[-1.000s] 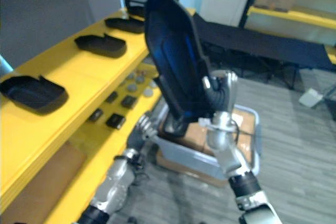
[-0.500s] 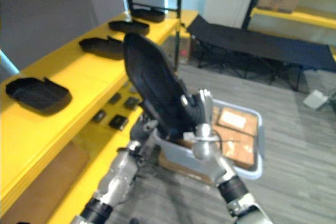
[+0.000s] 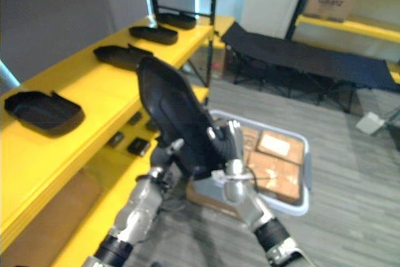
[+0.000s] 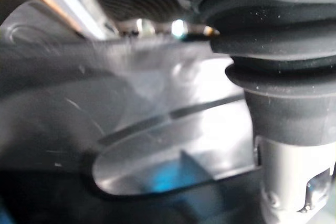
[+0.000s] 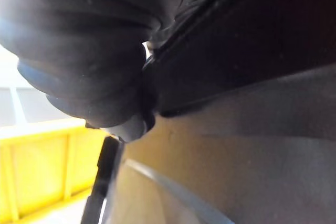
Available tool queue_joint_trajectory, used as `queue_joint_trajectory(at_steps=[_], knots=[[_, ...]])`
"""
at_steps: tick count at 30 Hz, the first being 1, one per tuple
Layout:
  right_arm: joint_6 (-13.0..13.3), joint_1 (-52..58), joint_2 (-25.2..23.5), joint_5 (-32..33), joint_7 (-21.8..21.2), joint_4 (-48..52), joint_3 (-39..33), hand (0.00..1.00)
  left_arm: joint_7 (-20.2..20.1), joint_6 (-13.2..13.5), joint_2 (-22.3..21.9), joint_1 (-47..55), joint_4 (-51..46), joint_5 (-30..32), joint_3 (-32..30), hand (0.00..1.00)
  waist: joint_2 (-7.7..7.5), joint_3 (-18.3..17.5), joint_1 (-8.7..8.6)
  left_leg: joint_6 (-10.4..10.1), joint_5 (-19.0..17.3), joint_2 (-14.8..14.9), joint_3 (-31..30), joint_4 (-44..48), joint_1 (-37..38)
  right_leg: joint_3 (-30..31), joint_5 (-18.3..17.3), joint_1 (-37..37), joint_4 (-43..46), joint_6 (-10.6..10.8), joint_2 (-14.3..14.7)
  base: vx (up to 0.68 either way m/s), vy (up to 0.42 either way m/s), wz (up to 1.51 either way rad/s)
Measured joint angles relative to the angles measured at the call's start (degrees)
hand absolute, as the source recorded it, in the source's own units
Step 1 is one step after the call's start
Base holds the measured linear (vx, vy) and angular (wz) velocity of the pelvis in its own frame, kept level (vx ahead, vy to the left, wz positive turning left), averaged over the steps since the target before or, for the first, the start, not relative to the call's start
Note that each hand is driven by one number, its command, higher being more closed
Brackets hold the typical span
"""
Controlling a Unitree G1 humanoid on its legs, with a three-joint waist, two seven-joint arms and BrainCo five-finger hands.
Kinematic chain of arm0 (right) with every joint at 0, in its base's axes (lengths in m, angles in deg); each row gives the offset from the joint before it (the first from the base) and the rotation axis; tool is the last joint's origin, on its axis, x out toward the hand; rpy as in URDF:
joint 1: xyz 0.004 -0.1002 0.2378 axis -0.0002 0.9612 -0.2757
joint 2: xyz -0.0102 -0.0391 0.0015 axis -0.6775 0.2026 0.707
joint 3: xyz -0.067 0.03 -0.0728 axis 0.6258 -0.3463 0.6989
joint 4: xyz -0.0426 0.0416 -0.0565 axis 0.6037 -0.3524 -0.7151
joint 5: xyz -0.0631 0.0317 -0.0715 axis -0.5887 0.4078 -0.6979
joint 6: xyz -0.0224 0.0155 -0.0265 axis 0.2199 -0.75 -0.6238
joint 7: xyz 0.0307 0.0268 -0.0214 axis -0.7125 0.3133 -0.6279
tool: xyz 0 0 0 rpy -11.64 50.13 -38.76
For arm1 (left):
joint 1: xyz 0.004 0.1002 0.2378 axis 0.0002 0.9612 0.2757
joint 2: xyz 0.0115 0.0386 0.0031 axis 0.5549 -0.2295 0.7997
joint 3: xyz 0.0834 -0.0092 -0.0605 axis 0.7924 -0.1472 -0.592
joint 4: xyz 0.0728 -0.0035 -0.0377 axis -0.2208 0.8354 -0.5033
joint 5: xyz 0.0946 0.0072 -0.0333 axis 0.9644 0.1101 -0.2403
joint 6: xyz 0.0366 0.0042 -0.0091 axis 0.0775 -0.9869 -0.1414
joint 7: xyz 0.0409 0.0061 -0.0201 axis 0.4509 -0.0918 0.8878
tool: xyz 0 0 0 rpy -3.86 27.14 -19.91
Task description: Walk over and take plastic housings, then place them on the shelf
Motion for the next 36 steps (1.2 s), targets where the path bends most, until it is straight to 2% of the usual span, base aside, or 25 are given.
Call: queue_joint_trajectory(at_steps=[8,15,16,22,24,26,27,30,31,33,36], knots=[[0.7,0.9,-1.2,0.9,0.0,0.8,1.6,1.00,0.1,0.1,0.0,0.0,0.8,-5.9,-1.3,1.00,-0.22,-0.1,-0.26,0.0,0.0,0.1,0.1,0.0,0.0,0.0,0.0,0.0,0.0,0.0,0.1,0.00,0.000,0.00],[2.4,1.0,-1.9,-0.8,1.3,1.1,2.1,1.00,-5.0,0.0,0.2,0.0,2.4,-12.9,-2.1,1.00,-0.49,-0.2,-0.30,0.0,0.0,0.1,0.4,0.0,0.3,0.2,0.0,-0.1,-0.1,0.0,0.1,0.00,0.000,0.00],[2.5,1.0,-1.9,-0.8,1.3,1.1,2.1,0.00,-5.1,0.1,0.2,0.0,2.4,-12.9,-2.1,1.00,-0.49,-0.2,-0.29,0.0,0.0,0.2,0.4,0.0,0.3,0.2,0.0,-0.1,-0.1,0.0,0.1,0.00,0.000,0.00],[4.5,1.0,-1.9,1.6,0.2,1.4,2.6,0.00,-5.7,1.4,0.3,0.0,2.4,-13.2,-2.0,1.00,-0.59,-0.2,-0.25,-0.1,-0.1,0.4,0.5,0.0,0.4,0.2,0.0,-0.1,-0.1,-0.1,0.3,0.00,0.000,0.00],[5.1,1.0,-1.9,4.0,-0.5,1.4,2.7,0.00,-5.7,1.7,0.3,0.1,2.2,-12.7,-2.1,1.00,-0.64,-0.2,-0.25,-0.1,-0.1,0.5,0.6,0.0,0.4,0.2,0.0,-0.1,-0.1,-0.1,0.4,0.00,0.000,0.00],[7.2,2.0,-2.3,9.7,-2.8,4.4,2.6,0.00,-5.6,1.8,0.3,0.3,0.0,-11.4,-2.6,1.00,-0.64,-0.2,-0.22,-0.2,-0.1,0.5,0.7,0.0,0.5,0.2,0.0,-0.2,-0.1,-0.2,0.4,0.00,0.000,0.00],[7.4,2.6,-2.3,10.9,-3.3,6.0,2.4,0.00,-5.6,1.9,0.3,0.4,-1.3,-10.4,-2.8,1.00,-0.64,-0.2,-0.21,-0.2,-0.1,0.5,0.7,0.0,0.5,0.2,0.0,-0.2,-0.1,-0.2,0.4,0.00,0.000,0.00],[9.3,3.4,-3.6,16.0,-6.9,12.6,0.4,0.00,-4.6,3.9,-1.2,1.2,-8.0,-4.5,-4.4,1.00,-0.62,-0.2,-0.28,-0.3,-0.4,0.5,1.4,-0.1,1.3,0.7,0.0,0.0,-0.1,-0.2,0.4,0.00,0.003,-0.11],[9.9,3.4,-4.2,17.4,-9.1,15.4,-1.3,0.00,-3.7,5.1,-2.5,1.2,-10.2,-0.7,-5.0,1.00,-0.61,-0.2,-0.31,-0.3,-0.5,0.5,1.5,0.0,1.5,0.8,-0.1,0.1,-0.1,-0.3,0.4,-0.01,0.010,-0.07],[10.0,3.4,-4.8,18.6,-11.5,17.6,-3.2,0.00,-2.1,6.4,-3.4,1.2,-11.8,3.4,-5.2,1.00,-0.60,-0.2,-0.43,-0.3,-0.5,0.5,1.6,0.0,1.5,0.9,-0.1,0.1,-0.1,-0.3,0.5,-0.01,0.008,-0.04],[9.6,3.5,-5.0,22.4,-15.4,21.1,-6.7,0.00,1.5,8.8,-5.6,1.5,-12.2,11.0,-9.3,1.00,-0.23,0.0,-0.49,-0.3,-0.7,0.5,2.5,-0.1,2.3,1.9,-0.1,0.0,-0.1,-0.3,0.5,-0.01,0.009,-0.14]])
